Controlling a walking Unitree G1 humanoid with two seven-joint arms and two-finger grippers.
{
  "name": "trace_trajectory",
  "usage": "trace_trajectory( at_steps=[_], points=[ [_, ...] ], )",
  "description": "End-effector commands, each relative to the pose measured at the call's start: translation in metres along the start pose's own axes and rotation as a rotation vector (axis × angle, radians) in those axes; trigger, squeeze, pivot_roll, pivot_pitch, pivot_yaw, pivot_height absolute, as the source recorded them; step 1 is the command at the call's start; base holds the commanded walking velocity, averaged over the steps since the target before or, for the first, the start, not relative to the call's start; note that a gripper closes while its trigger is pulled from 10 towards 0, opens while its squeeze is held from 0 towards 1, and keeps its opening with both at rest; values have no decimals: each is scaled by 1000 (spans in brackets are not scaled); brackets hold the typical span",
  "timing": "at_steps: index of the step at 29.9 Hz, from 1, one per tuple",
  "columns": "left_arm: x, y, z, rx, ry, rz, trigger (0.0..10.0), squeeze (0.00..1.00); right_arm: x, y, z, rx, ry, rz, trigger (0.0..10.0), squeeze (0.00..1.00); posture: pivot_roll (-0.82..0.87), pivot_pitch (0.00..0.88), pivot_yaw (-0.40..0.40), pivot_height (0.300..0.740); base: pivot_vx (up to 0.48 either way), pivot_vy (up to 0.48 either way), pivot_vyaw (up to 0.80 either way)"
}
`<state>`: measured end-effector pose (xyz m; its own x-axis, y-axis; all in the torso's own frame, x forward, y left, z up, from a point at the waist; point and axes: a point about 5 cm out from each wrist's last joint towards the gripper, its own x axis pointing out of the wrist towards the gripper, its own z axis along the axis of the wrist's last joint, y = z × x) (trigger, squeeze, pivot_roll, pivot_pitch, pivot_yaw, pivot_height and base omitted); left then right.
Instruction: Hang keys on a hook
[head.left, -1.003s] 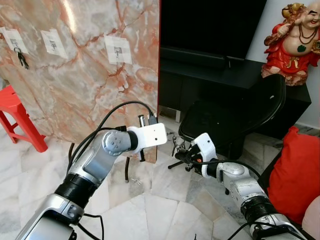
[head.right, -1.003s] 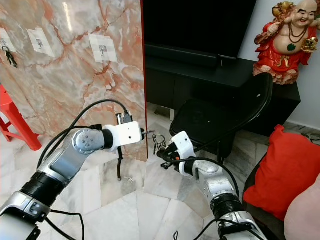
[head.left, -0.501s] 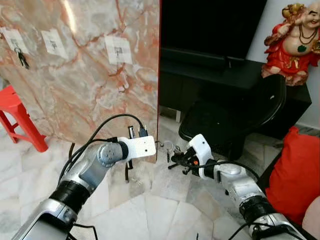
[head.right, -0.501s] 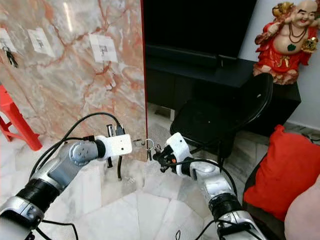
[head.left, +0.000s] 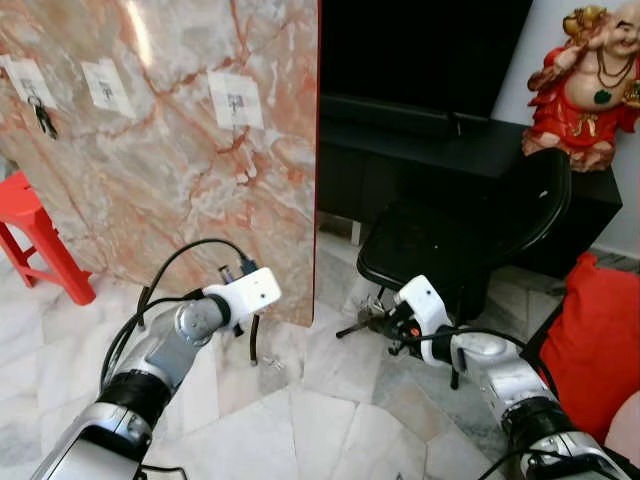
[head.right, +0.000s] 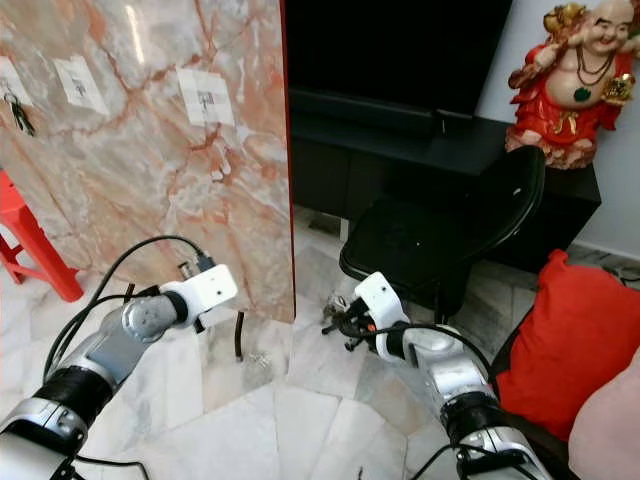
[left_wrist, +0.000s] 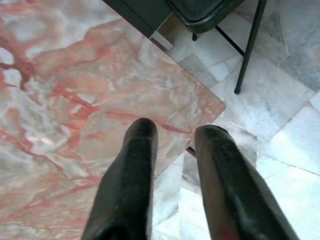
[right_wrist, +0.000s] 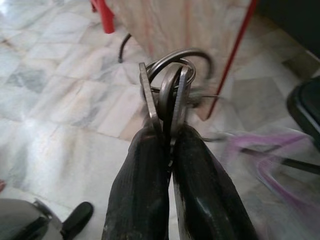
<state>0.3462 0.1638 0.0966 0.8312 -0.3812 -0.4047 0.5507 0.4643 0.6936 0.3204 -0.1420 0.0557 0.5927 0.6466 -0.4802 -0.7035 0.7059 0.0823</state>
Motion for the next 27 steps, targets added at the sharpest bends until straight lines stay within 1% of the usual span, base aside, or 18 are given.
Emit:
trace_trajectory(
  at_steps=[1,6,7,10,11,13,14,17,18,19,20,21,22,23,24,25,26,27],
  points=[
    [-1,-5,-9,-19,19,-5,10000,1000,-2,-2,-7,-18,41,-8,0,0,-12,0,-14,723,0,0,0],
    [-1,-11,-17,-39,48,4,10000,980,-3,-2,-13,-14,62,-15,0,0,-15,0,-16,723,0,0,0],
    [-1,-16,-22,-75,61,11,10000,0,-3,-3,-19,0,84,-31,0,0,-15,0,-16,723,0,0,0],
    [-1,-20,-27,-107,77,17,10000,0,-3,-4,-24,20,102,-50,0,0,-18,0,-17,723,0,0,0],
    [-2,-24,-31,-122,89,19,10000,0,-3,-5,-28,38,111,-66,0,0,-18,0,-17,723,0,0,0],
    [-5,-38,-45,-198,134,39,10000,0,-3,-5,-44,117,145,-128,0,0,-19,0,-18,723,0,0,0],
    [-5,-38,-45,-198,134,39,10000,0,-3,-5,-44,117,145,-128,0,0,-19,0,-18,723,0,0,0],
    [-10,-50,-59,-296,185,70,10000,0,-3,-3,-58,209,159,-185,0,0,-18,0,-20,723,0,0,0],
    [-13,-56,-67,-341,219,86,10000,0,-3,-2,-64,252,167,-215,0,0,-17,0,-21,723,0,0,0],
    [-21,-69,-82,-412,289,107,10000,0,-3,2,-75,327,171,-259,0,0,-15,0,-22,723,0,0,0],
    [-21,-69,-82,-412,289,107,10000,0,-3,2,-75,327,171,-259,0,0,-15,0,-22,723,0,0,0],
    [-25,-75,-88,-440,320,115,10000,0,-3,4,-79,358,168,-274,0,0,-15,0,-22,723,0,0,0],
    [-31,-83,-96,-482,363,127,10000,0,-4,5,-86,407,170,-310,10000,0,-15,0,-23,723,0,0,0],
    [-36,-91,-103,-525,400,136,10000,0,-6,7,-92,453,174,-344,10000,0,-14,0,-23,723,0,0,0],
    [-36,-91,-103,-525,400,136,10000,0,-6,7,-92,453,174,-344,10000,0,-14,0,-23,723,0,0,0],
    [-46,-106,-114,-620,463,162,10000,0,-10,11,-107,540,194,-412,10000,0,-17,0,-26,723,0,0,0],
    [-46,-106,-114,-620,463,162,10000,0,-10,11,-107,540,194,-412,10000,0,-17,0,-26,723,0,0,0],
    [-50,-113,-118,-677,493,177,10000,0,-13,13,-115,579,214,-445,10000,0,-15,0,-28,723,0,0,0]
  ],
)
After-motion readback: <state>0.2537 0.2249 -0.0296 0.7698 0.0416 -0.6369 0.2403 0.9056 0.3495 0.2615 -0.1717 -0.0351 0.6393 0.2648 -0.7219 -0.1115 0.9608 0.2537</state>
